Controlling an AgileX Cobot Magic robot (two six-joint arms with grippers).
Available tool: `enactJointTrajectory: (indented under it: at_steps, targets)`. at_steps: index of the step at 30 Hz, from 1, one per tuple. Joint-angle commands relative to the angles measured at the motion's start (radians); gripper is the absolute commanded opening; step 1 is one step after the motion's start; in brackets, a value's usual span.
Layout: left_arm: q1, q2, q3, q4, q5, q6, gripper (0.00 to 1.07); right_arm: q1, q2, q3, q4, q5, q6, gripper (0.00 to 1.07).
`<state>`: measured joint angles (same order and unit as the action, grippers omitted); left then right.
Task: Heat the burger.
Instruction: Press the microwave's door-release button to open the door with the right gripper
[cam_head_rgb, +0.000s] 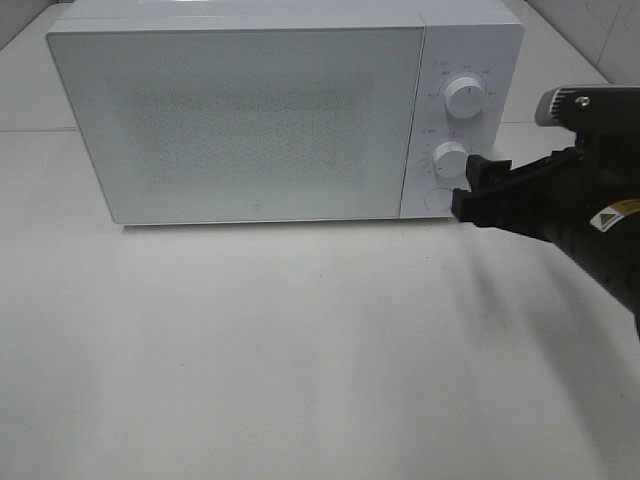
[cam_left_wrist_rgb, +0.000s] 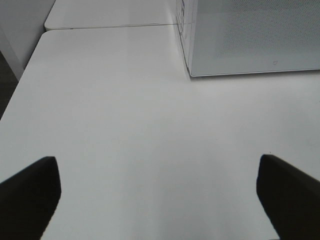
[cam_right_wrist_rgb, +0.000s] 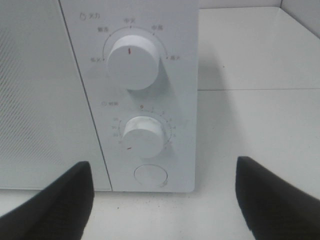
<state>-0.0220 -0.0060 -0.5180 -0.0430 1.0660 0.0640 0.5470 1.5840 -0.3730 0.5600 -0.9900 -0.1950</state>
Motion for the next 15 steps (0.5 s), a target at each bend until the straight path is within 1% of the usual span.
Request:
enactJointTrajectory:
  at_steps: [1,3,5,11,15]
  targets:
    - [0.005,-0.013,0.000,0.002,0.006,-0.001,1.01,0.041,0.038,0.003,0.025,-0.055,-0.007,0.76]
    - [0.005,-0.013,0.000,0.002,0.006,-0.001,1.01,0.083,0.081,0.003,0.050,-0.083,0.004,0.76]
    - [0.005,-0.013,0.000,0.002,0.006,-0.001,1.01,0.094,0.104,0.003,0.060,-0.101,0.023,0.76]
    - [0.005,-0.013,0.000,0.002,0.006,-0.001,1.01,0.099,0.150,0.003,0.064,-0.104,0.093,0.75]
    - [0.005,-0.013,0.000,0.002,0.006,-0.001,1.01,0.099,0.150,0.003,0.064,-0.105,0.146,0.73]
